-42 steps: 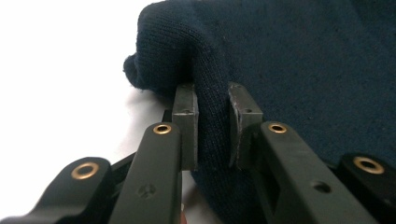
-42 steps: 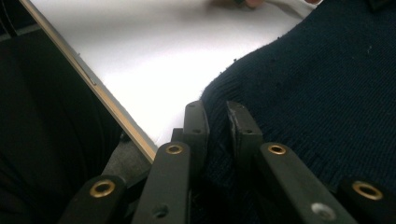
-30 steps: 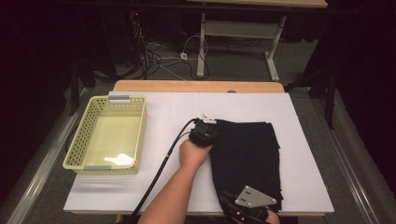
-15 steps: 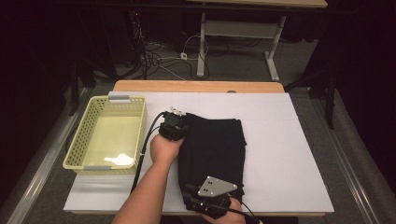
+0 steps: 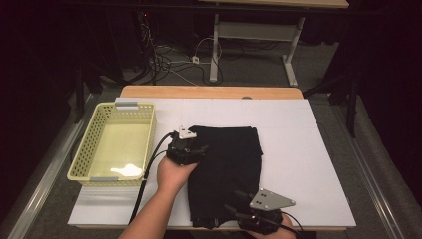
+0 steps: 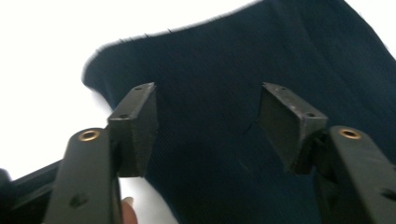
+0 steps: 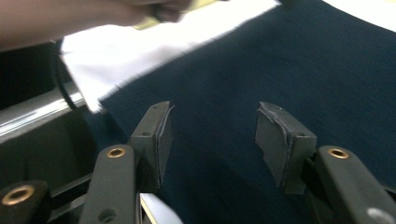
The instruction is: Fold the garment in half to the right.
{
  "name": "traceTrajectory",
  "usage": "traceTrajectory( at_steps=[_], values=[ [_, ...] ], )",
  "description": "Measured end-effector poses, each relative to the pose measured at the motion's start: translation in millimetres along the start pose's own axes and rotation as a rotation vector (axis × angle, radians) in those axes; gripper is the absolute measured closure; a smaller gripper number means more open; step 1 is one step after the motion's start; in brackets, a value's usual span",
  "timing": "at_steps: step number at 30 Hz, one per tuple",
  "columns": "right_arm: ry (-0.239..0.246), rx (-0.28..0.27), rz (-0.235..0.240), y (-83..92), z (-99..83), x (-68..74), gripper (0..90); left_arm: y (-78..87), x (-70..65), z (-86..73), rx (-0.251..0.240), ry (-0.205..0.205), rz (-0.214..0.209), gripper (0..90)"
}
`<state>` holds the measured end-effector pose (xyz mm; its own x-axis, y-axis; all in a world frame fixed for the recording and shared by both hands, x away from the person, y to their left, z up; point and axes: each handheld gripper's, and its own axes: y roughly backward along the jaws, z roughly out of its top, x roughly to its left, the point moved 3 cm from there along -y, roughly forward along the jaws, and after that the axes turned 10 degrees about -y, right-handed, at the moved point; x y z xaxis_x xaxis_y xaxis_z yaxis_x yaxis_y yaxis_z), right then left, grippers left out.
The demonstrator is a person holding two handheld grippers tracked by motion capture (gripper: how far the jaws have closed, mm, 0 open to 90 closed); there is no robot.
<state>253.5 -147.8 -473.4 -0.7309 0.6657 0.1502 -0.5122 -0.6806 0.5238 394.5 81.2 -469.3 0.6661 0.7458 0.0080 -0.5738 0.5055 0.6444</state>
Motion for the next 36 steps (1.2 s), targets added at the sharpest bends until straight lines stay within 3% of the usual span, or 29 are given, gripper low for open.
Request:
traceTrajectory(
  at_steps=[4,7,11,15,23,26,28,30,34,36],
  values=[
    [-0.019,0.004,-0.043,19.7,-13.3,-16.8,48.3,11.8,-19.6,-24.2,-0.006,-0.069,-0.023,36.6],
    [-0.028,0.015,-0.076,33.2,-25.9,-27.0,48.0,22.3,-31.9,-44.9,-0.013,-0.09,-0.054,36.6],
    [-0.061,0.024,-0.086,42.1,-41.2,-35.5,46.0,32.6,-43.1,-70.4,-0.012,-0.079,-0.081,33.8],
    [-0.072,0.033,-0.089,42.3,-49.3,-39.9,45.4,44.4,-47.5,-87.6,-0.028,-0.059,-0.073,29.9],
    [-0.059,0.052,-0.093,36.6,-54.2,-37.1,45.1,64.9,-60.9,-105.1,-0.052,-0.006,-0.121,26.5],
    [-0.037,0.069,-0.093,32.0,-54.2,-36.4,45.1,73.8,-72.3,-103.9,-0.059,-0.001,-0.165,22.6],
    [-0.02,0.079,-0.099,29.2,-53.2,-36.0,45.1,79.1,-82.3,-102.1,-0.075,-0.031,-0.172,22.4],
    [-0.013,0.078,-0.095,27.4,-51.5,-35.5,45.1,77.3,-87.7,-102.5,-0.053,-0.051,-0.169,22.4],
    [-0.01,0.077,-0.096,24.1,-49.2,-36.9,44.8,69.6,-88.7,-109.7,-0.01,-0.007,-0.189,22.4],
    [-0.015,0.081,-0.094,23.0,-49.0,-37.4,44.7,65.6,-91.4,-112.3,0.031,-0.018,-0.186,22.4]
  ],
)
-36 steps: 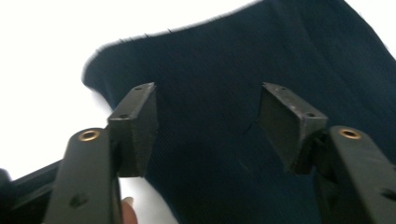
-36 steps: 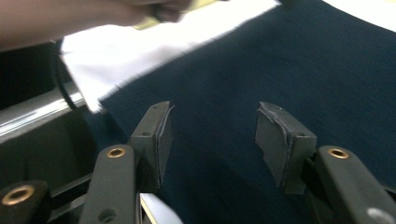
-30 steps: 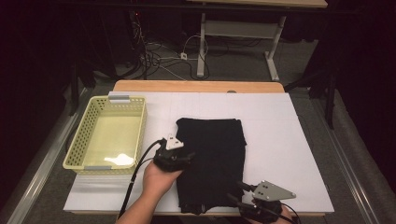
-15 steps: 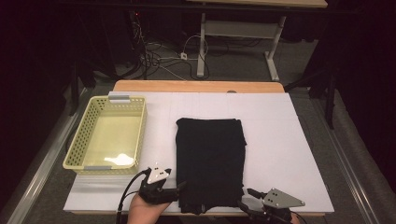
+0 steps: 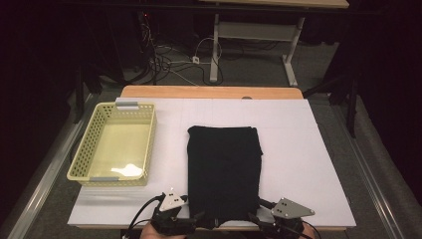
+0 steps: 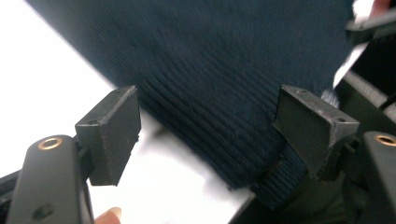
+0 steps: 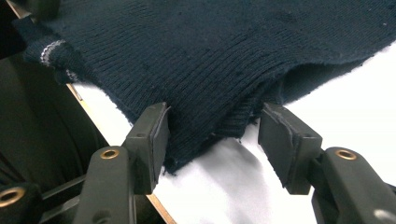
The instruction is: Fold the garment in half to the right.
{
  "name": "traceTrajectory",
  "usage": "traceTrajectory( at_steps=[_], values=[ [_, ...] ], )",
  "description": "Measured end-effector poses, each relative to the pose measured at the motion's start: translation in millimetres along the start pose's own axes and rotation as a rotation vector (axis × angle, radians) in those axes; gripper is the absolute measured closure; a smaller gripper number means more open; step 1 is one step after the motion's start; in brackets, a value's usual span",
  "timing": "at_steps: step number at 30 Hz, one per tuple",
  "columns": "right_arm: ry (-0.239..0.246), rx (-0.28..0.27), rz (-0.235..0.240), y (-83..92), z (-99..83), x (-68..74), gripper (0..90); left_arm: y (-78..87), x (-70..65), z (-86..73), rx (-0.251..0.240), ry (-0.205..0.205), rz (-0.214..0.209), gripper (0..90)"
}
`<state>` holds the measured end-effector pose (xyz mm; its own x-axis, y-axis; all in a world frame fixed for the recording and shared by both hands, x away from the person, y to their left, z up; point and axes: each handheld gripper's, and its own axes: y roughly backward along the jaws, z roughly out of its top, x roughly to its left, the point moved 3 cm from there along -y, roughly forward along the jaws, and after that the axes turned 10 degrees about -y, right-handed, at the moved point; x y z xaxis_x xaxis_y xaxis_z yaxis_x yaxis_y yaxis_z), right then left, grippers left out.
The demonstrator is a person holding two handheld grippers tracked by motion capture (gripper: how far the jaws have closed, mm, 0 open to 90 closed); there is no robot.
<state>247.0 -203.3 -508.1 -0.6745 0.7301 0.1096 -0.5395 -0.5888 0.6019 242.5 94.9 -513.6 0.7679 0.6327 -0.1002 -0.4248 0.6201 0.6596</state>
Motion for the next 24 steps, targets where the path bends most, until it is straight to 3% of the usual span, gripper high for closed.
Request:
traceTrajectory(
  at_steps=[3,4,12,17,20,24],
  values=[
    [0.005,-0.002,0.0,-0.2,0.7,0.2,44.5,-0.9,3.0,-0.1,0.018,0.049,-0.028,22.8],
    [0.005,-0.005,0.001,0.0,1.1,0.4,44.0,-0.3,3.0,0.6,0.028,0.044,-0.037,24.9],
    [-0.019,-0.064,0.003,12.0,5.5,-6.7,34.4,-1.3,0.9,0.7,0.0,0.032,-0.16,57.8],
    [-0.022,-0.112,-0.035,16.2,8.9,-17.2,22.0,-0.2,2.3,2.6,-0.012,0.002,-0.152,75.4],
    [-0.046,-0.133,-0.033,16.9,12.4,-21.8,17.1,4.6,5.2,6.3,0.009,-0.043,-0.135,78.1],
    [-0.053,-0.149,-0.04,14.9,17.4,-27.9,13.8,14.8,12.0,3.8,-0.001,-0.039,-0.105,78.2]
  ],
)
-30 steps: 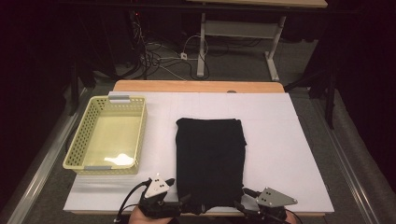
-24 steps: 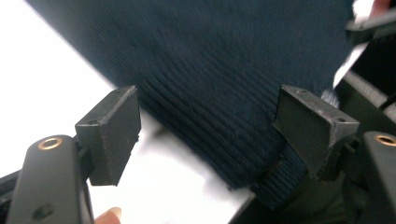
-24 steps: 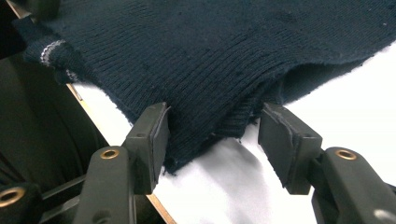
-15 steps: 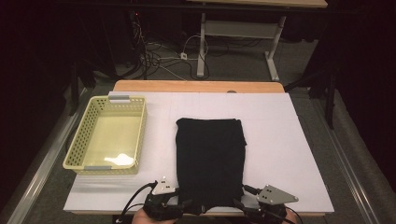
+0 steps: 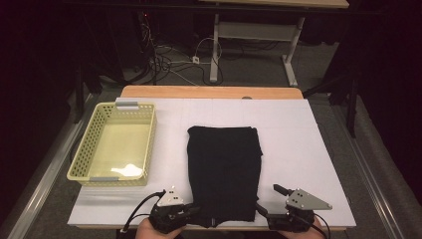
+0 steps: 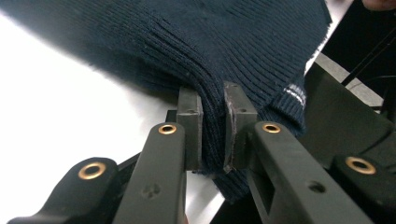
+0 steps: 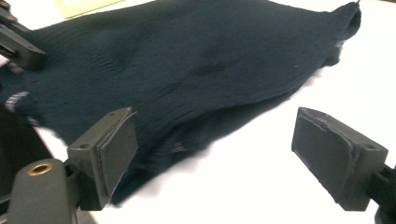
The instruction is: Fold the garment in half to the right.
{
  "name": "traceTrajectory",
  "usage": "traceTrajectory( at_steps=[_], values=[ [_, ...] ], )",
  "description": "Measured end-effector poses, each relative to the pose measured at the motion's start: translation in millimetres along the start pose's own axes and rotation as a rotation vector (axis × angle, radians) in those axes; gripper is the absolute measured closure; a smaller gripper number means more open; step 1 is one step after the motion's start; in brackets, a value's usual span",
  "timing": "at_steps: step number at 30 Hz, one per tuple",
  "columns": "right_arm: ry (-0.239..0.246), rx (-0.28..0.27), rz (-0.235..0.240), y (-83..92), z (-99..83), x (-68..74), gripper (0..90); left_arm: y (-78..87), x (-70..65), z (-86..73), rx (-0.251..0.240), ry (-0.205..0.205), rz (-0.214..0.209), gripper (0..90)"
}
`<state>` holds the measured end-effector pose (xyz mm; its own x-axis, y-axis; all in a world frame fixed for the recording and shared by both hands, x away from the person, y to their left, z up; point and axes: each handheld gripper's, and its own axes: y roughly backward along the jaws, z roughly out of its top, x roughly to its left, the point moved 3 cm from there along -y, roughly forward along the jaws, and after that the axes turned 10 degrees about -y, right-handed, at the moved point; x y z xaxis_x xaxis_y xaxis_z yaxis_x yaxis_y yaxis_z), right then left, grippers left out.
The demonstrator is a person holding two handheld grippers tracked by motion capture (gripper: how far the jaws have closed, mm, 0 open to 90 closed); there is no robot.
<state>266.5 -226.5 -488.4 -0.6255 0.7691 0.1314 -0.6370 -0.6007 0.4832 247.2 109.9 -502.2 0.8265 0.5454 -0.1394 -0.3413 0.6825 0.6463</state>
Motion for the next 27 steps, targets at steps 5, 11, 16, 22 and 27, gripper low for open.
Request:
traceTrajectory(
  at_steps=[5,11,16,22,27],
  values=[
    [-0.01,-0.008,0.005,-4.3,4.8,-7.6,10.5,12.1,9.8,-8.3,-0.011,0.025,0.032,78.0],
    [-0.01,-0.03,-0.03,-8.8,11.3,-23.5,4.6,34.0,30.1,-25.1,-0.02,0.066,0.103,78.0],
    [-0.029,-0.037,-0.073,-9.8,12.8,-36.6,0.6,48.3,41.0,-34.8,-0.008,0.084,0.145,78.0],
    [-0.03,-0.053,-0.106,-8.9,12.0,-46.4,0.6,50.3,45.3,-43.5,-0.003,0.104,0.162,77.7],
    [-0.029,-0.049,-0.105,-11.4,10.4,-47.5,0.5,48.5,44.0,-44.6,-0.015,0.095,0.175,76.0]
  ],
)
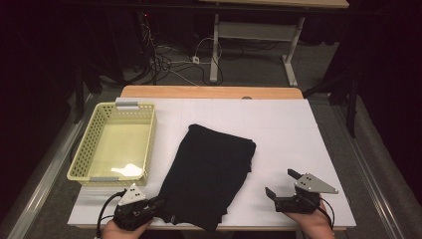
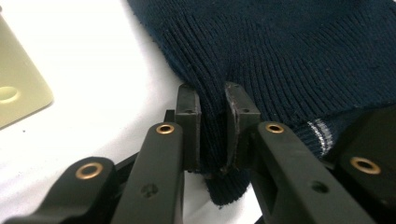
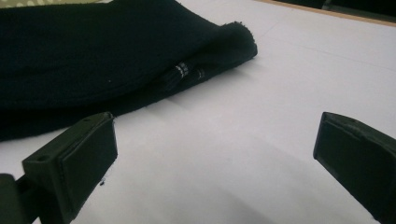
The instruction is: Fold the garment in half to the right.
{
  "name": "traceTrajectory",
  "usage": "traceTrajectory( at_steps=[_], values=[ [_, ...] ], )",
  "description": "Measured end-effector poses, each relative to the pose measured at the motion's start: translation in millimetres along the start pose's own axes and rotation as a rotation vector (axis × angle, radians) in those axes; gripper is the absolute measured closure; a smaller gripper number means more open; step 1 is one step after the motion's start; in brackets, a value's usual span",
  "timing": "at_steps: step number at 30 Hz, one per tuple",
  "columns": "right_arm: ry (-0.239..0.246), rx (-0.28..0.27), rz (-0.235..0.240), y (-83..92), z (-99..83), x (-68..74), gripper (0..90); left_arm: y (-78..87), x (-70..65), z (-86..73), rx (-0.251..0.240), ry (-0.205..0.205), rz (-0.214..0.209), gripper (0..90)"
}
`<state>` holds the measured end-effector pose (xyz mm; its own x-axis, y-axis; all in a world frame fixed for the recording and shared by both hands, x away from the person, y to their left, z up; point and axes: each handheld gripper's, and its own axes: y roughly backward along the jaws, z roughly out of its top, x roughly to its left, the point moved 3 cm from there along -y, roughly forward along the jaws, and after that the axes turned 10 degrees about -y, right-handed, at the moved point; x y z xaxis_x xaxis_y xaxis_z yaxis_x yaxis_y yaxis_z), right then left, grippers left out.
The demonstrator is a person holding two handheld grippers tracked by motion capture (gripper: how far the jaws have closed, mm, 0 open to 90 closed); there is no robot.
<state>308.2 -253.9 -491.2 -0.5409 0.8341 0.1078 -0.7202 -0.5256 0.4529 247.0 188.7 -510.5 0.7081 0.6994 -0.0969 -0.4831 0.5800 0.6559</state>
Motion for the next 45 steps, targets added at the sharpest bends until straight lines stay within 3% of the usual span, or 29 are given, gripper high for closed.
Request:
traceTrajectory(
  at_steps=[11,16,23,28,31,34,39,41,45],
  values=[
    [0.01,0.0,-0.009,-0.2,-0.5,0.5,0.6,-1.1,0.7,0.2,0.003,-0.017,0.023,62.4],
    [0.01,-0.003,-0.011,0.1,-0.7,0.4,0.6,1.7,1.5,3.4,-0.006,-0.011,0.049,47.4],
    [-0.001,-0.008,-0.017,2.6,-1.7,-0.6,0.6,3.5,0.9,12.8,0.001,-0.025,0.053,31.9],
    [0.001,0.001,-0.024,2.8,-2.2,-0.8,0.6,-1.0,-1.4,17.1,0.041,-0.026,0.029,23.9],
    [0.005,0.009,-0.028,1.9,-2.3,-0.1,0.7,-5.1,-3.5,18.5,0.092,-0.029,0.017,17.3],
    [0.004,0.007,-0.029,2.1,-2.4,-0.2,0.8,-8.5,-3.5,17.2,0.143,-0.03,0.025,17.0],
    [0.01,0.01,-0.025,1.9,-2.4,0.0,1.0,-10.6,-2.3,15.3,0.2,0.004,-0.003,17.1],
    [0.017,0.011,-0.023,1.4,-2.4,0.4,1.0,-12.0,-2.7,15.0,0.212,0.025,-0.023,18.1],
    [0.02,0.019,-0.028,1.0,-2.3,1.0,1.0,-12.8,-3.7,16.5,0.226,0.022,-0.025,19.6]
  ],
)
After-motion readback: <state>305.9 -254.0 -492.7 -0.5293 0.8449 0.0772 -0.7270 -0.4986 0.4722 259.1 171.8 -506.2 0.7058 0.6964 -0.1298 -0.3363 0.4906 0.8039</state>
